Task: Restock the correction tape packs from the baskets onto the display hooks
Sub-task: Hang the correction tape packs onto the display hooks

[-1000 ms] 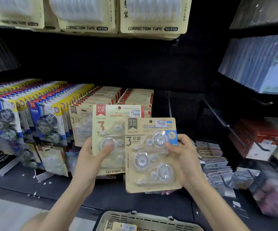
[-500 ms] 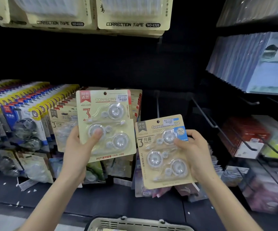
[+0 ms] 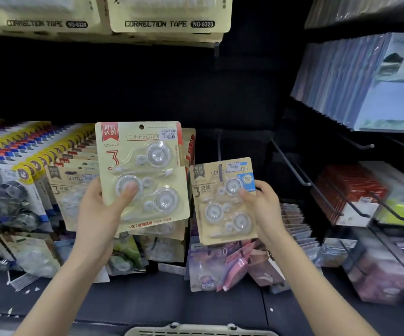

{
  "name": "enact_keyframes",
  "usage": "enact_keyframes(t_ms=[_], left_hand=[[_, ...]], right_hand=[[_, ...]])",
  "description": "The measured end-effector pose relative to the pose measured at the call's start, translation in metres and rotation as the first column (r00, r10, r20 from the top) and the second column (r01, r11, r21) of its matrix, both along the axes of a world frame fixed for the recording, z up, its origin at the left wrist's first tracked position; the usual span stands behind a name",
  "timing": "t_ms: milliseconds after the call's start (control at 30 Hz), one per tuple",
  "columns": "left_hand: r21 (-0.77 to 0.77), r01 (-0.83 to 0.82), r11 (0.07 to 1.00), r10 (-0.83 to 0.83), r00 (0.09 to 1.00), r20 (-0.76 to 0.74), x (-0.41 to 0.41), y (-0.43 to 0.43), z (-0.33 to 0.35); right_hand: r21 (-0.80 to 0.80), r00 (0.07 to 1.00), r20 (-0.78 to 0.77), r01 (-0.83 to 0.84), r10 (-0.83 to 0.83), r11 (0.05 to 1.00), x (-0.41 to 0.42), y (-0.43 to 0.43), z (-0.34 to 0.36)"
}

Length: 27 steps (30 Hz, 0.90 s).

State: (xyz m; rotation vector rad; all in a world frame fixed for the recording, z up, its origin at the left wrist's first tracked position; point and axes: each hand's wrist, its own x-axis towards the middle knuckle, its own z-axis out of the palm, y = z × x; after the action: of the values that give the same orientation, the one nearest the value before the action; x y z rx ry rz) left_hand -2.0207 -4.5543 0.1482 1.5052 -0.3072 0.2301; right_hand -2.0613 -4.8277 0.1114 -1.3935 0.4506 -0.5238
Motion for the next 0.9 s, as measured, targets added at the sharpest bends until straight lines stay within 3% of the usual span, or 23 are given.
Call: enact_keyframes(t_ms=[167, 267, 333, 433, 500, 567, 633, 700, 833, 900], left_hand=[[-0.014, 0.004, 1.000, -0.003, 1.000, 0.005, 0.003, -0.007, 0.003], [-0.015, -0.001, 1.000, 0.001, 1.000, 0.011, 0.002, -0.010, 0.005], [-0.003, 0.013, 1.000, -0.013, 1.000, 0.017, 0.001, -0.011, 0.007], [0.022, 0.052, 0.998, -0.053, 0.998, 0.016, 0.000, -0.009, 0.006], [0.028, 0.080, 0.996, -0.080, 0.997, 0.016, -0.001, -0.006, 0.004], [0.007, 0.108, 0.994, -0.108, 0.994, 0.005, -0.003, -0.004, 0.003], [-0.011, 0.137, 0.990, -0.137, 0.990, -0.020, -0.005, -0.003, 0.001], [-0.016, 0.161, 0.987, -0.162, 0.986, -0.029, -0.009, -0.004, -0.001], [-0.054, 0.227, 0.972, -0.227, 0.974, 0.006, -0.025, -0.016, -0.007], [-0.062, 0.270, 0.961, -0.270, 0.963, 0.001, -0.035, -0.026, -0.012]], right_hand=[[0.117, 1.000, 0.019, -0.025, 0.023, 0.993, 0.061, -0.016, -0.009], [0.095, 1.000, -0.007, -0.008, 0.008, 0.995, 0.091, -0.025, -0.012], [-0.017, 0.997, -0.077, -0.013, 0.011, 1.000, 0.102, -0.029, -0.014], [-0.367, 0.970, -0.228, -0.002, -0.088, 0.930, 0.093, -0.032, -0.012], [-0.523, 0.967, -0.165, 0.080, -0.193, 0.849, 0.072, -0.029, -0.006], [-0.576, 0.976, 0.023, 0.189, -0.215, 0.795, 0.044, -0.018, 0.004], [-0.553, 0.967, 0.212, 0.240, -0.143, 0.798, 0.015, -0.001, 0.019], [-0.506, 0.953, 0.300, 0.188, -0.032, 0.842, -0.010, 0.017, 0.037], [-0.407, 0.925, 0.284, -0.120, 0.250, 0.906, -0.044, 0.048, 0.060], [-0.304, 0.909, 0.273, -0.230, 0.316, 0.925, -0.052, 0.058, 0.059]])
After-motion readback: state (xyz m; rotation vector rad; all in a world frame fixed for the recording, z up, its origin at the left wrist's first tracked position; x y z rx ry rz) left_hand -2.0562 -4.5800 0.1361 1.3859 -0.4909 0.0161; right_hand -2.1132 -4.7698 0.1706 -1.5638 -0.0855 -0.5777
